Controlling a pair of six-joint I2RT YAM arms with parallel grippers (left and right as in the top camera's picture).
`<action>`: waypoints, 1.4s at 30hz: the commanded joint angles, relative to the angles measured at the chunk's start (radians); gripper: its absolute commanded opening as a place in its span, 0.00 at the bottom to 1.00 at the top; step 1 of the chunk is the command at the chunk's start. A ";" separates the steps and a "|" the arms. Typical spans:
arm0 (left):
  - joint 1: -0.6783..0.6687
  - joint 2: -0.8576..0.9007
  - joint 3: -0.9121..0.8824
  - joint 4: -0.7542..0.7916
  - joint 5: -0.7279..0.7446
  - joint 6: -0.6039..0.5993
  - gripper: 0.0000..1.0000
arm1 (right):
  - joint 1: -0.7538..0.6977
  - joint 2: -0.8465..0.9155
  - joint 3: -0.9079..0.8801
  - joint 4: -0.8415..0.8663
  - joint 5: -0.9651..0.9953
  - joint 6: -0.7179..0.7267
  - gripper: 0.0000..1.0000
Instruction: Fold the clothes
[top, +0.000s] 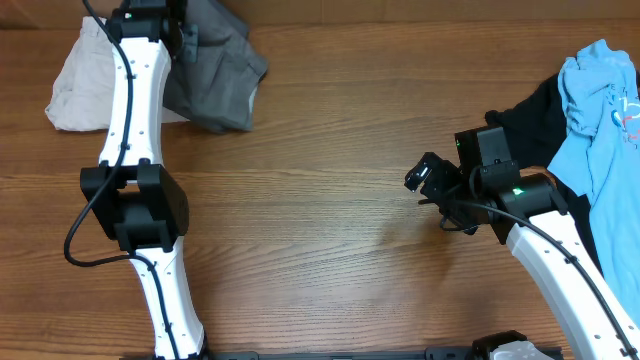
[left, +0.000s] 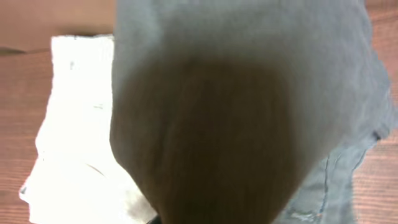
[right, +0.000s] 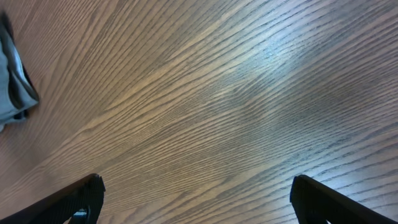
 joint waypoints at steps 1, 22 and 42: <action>-0.006 -0.003 0.098 0.004 -0.024 -0.029 0.04 | 0.005 0.001 0.016 0.006 -0.002 -0.003 1.00; 0.071 -0.003 0.122 -0.018 -0.103 -0.130 0.04 | 0.005 0.001 0.016 0.006 -0.002 -0.003 1.00; 0.200 0.037 0.121 -0.004 -0.020 -0.094 0.13 | 0.005 0.001 0.016 0.006 -0.003 -0.003 1.00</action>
